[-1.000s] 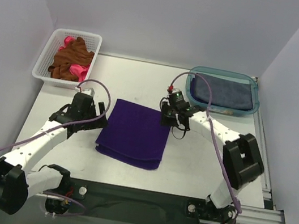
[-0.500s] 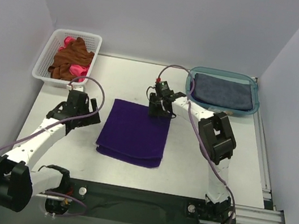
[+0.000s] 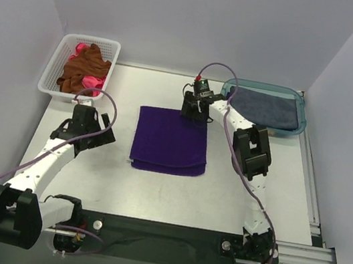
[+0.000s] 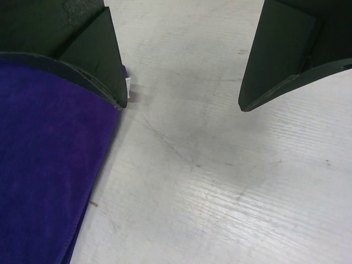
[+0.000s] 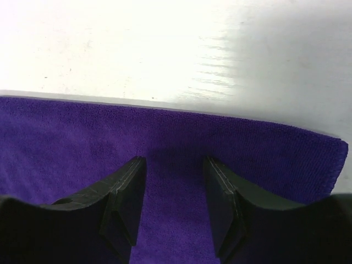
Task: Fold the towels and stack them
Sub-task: Fold the towel
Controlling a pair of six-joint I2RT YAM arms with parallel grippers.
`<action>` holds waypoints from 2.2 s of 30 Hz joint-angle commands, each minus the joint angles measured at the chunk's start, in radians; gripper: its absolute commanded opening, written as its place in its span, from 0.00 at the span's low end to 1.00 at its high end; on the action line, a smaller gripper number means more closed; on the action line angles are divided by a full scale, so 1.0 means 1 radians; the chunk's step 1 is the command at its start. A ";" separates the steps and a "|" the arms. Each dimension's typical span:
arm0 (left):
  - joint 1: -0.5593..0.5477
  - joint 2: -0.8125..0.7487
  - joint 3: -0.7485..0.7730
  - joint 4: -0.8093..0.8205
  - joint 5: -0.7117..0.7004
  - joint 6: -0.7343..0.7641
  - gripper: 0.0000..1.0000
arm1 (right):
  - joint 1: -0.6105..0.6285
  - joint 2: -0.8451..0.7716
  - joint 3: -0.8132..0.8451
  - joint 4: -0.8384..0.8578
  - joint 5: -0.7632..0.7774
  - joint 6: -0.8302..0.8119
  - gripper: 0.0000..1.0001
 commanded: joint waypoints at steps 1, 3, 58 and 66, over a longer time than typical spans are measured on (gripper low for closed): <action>-0.003 0.016 -0.010 0.056 0.105 -0.029 0.94 | -0.001 -0.082 0.011 -0.045 -0.003 -0.017 0.47; -0.029 0.028 -0.010 0.050 0.175 -0.056 0.93 | -0.001 -0.189 -0.069 -0.030 -0.006 -0.032 0.52; -0.331 0.042 -0.016 0.112 -0.065 -0.428 0.52 | 0.009 -1.085 -1.389 0.579 0.095 0.577 0.52; -0.332 0.151 0.027 0.110 -0.035 -0.421 0.49 | 0.009 -1.098 -1.396 0.579 0.092 0.577 0.52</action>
